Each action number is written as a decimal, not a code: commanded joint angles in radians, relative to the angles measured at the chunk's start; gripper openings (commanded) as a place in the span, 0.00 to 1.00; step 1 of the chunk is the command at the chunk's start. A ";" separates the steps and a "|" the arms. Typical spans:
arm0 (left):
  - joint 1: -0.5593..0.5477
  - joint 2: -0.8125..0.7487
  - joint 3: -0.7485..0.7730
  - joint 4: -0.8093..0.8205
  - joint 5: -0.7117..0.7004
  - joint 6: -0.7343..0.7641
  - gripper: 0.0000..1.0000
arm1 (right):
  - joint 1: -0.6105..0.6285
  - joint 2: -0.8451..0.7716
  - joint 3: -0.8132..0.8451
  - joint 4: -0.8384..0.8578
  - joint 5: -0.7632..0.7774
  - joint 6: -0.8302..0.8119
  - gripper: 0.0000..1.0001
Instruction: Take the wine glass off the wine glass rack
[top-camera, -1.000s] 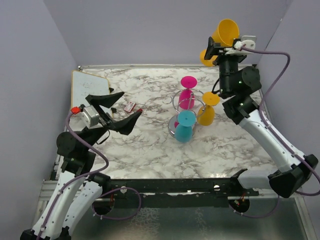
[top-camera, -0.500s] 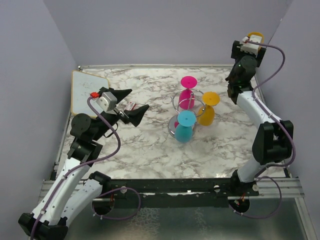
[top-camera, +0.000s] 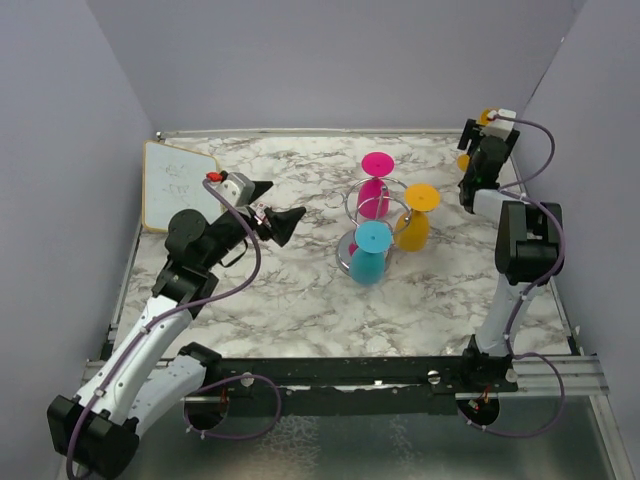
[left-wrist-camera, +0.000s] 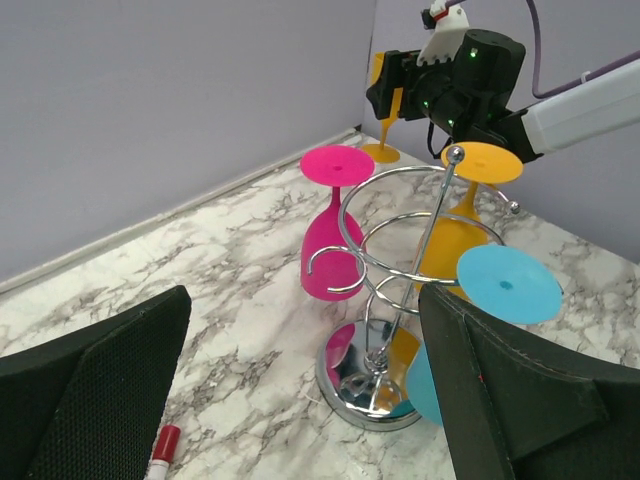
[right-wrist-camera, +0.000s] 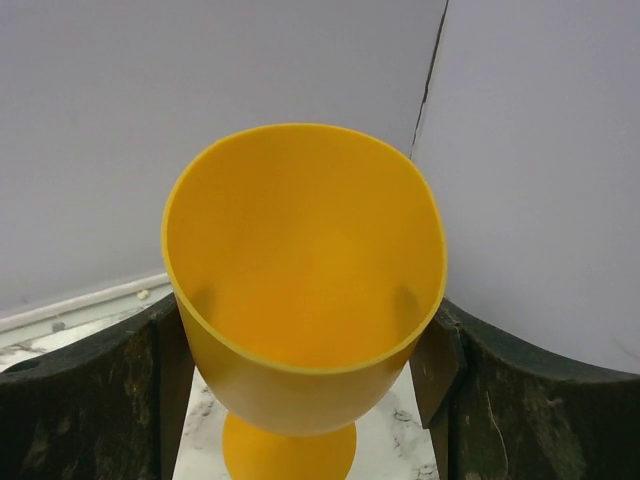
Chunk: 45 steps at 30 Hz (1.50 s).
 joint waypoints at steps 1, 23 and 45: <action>-0.006 0.055 0.017 0.046 -0.023 -0.006 1.00 | -0.052 0.069 0.016 0.149 -0.093 0.051 0.74; -0.006 0.141 0.032 0.091 -0.024 0.016 0.99 | -0.069 0.291 0.098 0.242 -0.182 -0.062 0.83; -0.006 -0.004 0.031 -0.074 -0.034 -0.123 1.00 | -0.069 -0.010 0.017 -0.166 -0.166 0.110 0.99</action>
